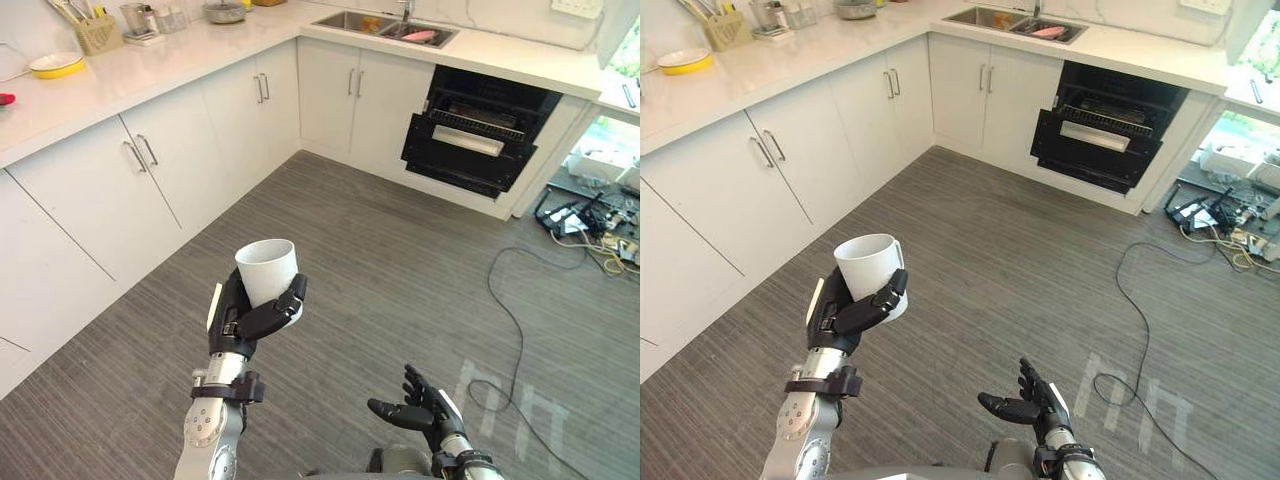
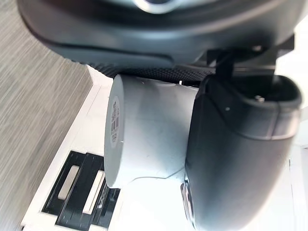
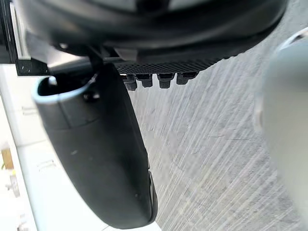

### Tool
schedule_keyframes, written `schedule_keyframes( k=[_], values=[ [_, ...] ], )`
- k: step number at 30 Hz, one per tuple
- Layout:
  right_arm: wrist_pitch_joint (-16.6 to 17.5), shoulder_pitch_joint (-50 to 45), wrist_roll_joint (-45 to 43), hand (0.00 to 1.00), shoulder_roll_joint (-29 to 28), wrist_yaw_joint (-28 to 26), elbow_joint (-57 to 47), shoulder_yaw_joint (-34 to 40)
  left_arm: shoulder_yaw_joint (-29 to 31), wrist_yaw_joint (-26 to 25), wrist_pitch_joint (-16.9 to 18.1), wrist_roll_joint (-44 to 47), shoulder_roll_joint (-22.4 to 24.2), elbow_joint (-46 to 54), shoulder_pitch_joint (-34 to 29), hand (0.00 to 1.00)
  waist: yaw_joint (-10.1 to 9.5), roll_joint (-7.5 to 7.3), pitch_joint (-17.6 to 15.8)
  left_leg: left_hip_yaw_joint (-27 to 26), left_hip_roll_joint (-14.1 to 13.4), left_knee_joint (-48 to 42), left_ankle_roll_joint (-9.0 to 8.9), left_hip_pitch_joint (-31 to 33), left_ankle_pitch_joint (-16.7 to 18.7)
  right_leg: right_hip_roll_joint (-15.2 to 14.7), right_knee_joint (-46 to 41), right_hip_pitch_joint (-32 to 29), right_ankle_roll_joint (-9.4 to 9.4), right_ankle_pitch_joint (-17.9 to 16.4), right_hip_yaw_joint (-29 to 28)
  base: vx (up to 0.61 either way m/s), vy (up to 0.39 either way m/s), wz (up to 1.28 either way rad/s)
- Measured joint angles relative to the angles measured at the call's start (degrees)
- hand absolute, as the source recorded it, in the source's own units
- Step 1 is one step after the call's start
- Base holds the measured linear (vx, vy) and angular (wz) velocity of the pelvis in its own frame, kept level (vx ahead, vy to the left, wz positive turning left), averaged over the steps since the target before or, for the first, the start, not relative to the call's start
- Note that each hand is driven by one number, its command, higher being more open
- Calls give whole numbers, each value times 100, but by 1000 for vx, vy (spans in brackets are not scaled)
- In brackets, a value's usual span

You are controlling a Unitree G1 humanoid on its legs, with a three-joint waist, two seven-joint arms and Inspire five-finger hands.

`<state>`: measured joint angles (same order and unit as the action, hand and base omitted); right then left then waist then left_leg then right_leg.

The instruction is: Walk over to the sink, pick up the cup, carry it to the dishwasher, place the cup inside the dishwasher, then close the dishwasher door

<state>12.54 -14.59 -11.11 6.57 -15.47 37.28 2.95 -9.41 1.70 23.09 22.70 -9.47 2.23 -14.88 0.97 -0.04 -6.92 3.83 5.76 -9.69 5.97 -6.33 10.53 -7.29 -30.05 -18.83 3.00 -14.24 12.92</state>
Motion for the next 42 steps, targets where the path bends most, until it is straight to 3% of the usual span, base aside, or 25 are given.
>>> schedule_keyframes(
  k=[2,4,6,8,9,11,13,16,17,20,21,22,23,24,25,26,27,29,31,34,37,39,40,41,42],
  values=[
    [0,-101,0,100,24,-3,-179,4,-25,61,0,31,-35,-1,-1,0,32,-14,8,173,-34,-390,-80,-71,425,50,464,-133,-56,425,-199,352,-110,52],
    [-6,-202,-3,100,104,-40,-311,7,-72,90,2,39,-26,-6,-38,0,37,-15,92,350,-82,-870,-179,-231,1037,34,383,-106,-396,808,-274,491,-196,41],
    [-68,-197,-5,100,165,-59,-312,15,-137,90,6,50,41,-18,-245,0,48,154,321,245,-371,-1066,-394,-408,1261,207,161,17,-474,917,-81,559,-205,23],
    [-70,-122,-8,100,221,-73,-317,63,-249,93,3,59,150,-55,-301,0,132,266,343,-268,-626,-2381,-729,128,1035,281,155,195,-498,764,79,621,-199,24],
    [-71,-76,-7,100,298,-96,-329,66,-306,122,2,33,265,-66,-349,0,127,374,310,-651,-924,-3501,-795,563,545,424,280,463,-526,627,122,453,-150,10],
    [-72,-63,-7,100,343,-88,-332,67,-319,199,2,39,390,-134,-395,0,100,505,279,-1191,-1535,-4890,-632,1125,451,702,680,1041,-717,429,137,586,-145,-7],
    [-49,-63,-8,100,369,-82,-334,65,-309,290,2,43,378,-219,-395,0,84,440,246,-1478,-1690,-5030,-582,1540,624,735,1095,1565,-733,373,111,585,-105,-13],
    [-2,-8,-10,100,448,0,-334,58,-299,365,32,78,383,-221,-362,0,-22,399,221,-1823,-1556,-3580,-675,2157,814,609,1563,2115,-585,436,-49,501,0,-23],
    [-2,26,-15,100,441,64,-326,8,-283,365,36,102,374,-220,-362,0,-40,294,150,-1805,-1311,-2764,-687,2274,689,447,1689,2358,-555,414,-96,454,71,-17],
    [6,66,-51,100,525,200,-307,-113,-284,362,39,104,360,-175,-366,0,-146,217,82,-1670,-1052,-1270,-845,2570,-162,259,1838,2809,-390,250,-273,460,129,-32],
    [15,60,-50,100,523,219,-276,-143,-278,352,47,106,336,-45,-366,0,-190,228,78,-1658,-1095,-843,-887,2643,-520,242,1803,3048,-96,-149,-381,363,166,-39],
    [19,62,-49,100,539,222,-235,-154,-282,352,49,107,342,-7,-364,0,-183,288,75,-1655,-1159,-803,-851,2644,-576,276,1750,3139,-18,-336,-404,473,264,-38],
    [4,78,-48,100,524,245,-107,-159,-283,357,53,107,321,11,-356,0,-180,292,119,-1618,-1211,-1082,-602,2712,-907,259,1532,3208,18,-651,-463,502,330,-34],
    [-10,59,-49,100,486,278,-32,-198,-236,364,52,107,271,25,-355,0,-179,115,232,-1678,-1099,-1852,-391,2950,-912,30,1275,3236,-43,-1113,-581,662,452,-29],
    [-11,34,-49,100,456,287,-14,-199,-220,363,44,106,239,23,-350,0,-156,7,269,-1748,-1005,-2091,-282,3010,-689,-98,1277,3301,-83,-1213,-580,602,368,-19],
    [-10,18,-50,100,430,290,3,-193,-203,363,44,104,221,20,-328,0,-126,-68,304,-1815,-878,-2304,-191,3008,-389,-254,895,3234,-23,-1150,-599,635,348,7],
    [-10,8,-49,100,408,284,22,-191,-195,371,43,101,201,21,-258,0,-121,-191,237,-1876,-720,-2548,-81,2945,-37,-581,-424,2708,32,-916,-629,494,252,8],
    [-13,25,-47,100,332,279,99,-189,-175,376,26,89,142,23,-213,0,-104,-307,180,-1909,-546,-2517,9,2650,261,-896,-1724,2223,41,-407,-568,586,315,7],
    [-11,43,-43,100,203,258,170,-213,-54,325,-77,97,103,17,-216,0,-95,-233,140,-1892,-452,-2009,12,1736,454,-791,-2280,1737,-75,-698,-400,657,255,-9],
    [1,24,-17,100,172,210,50,-292,-76,310,-74,96,37,31,143,0,5,-39,112,-1695,-494,-1018,-46,714,426,-185,-1371,826,-120,-871,10,582,165,13],
    [3,-3,-10,100,164,202,-81,-323,-195,296,-82,94,-73,30,459,0,172,-30,100,-1470,-506,-725,-196,268,525,99,57,70,6,-295,-58,435,62,45],
    [1,-89,-10,100,107,220,-86,-315,-339,316,-90,91,-111,25,445,0,224,-66,46,-1405,-546,-631,-471,-281,792,213,1378,-144,68,858,-178,652,7,46],
    [2,-136,-7,100,94,213,-92,-319,-360,325,-90,90,-114,23,388,0,229,-80,56,-1416,-560,-635,-526,-443,914,203,1474,-140,23,1076,-178,730,-101,61],
    [-12,-268,2,100,110,168,-100,-318,-499,348,-96,74,-64,10,152,0,303,-20,212,-1419,-720,-524,-633,-930,1361,240,990,-188,-509,1608,-145,670,-114,49],
    [-44,-287,3,100,109,166,-109,-319,-552,346,-101,65,-24,9,33,0,286,5,300,-1427,-761,-542,-712,-1080,1395,259,704,-226,-513,1618,-122,694,-120,45]
  ],
)
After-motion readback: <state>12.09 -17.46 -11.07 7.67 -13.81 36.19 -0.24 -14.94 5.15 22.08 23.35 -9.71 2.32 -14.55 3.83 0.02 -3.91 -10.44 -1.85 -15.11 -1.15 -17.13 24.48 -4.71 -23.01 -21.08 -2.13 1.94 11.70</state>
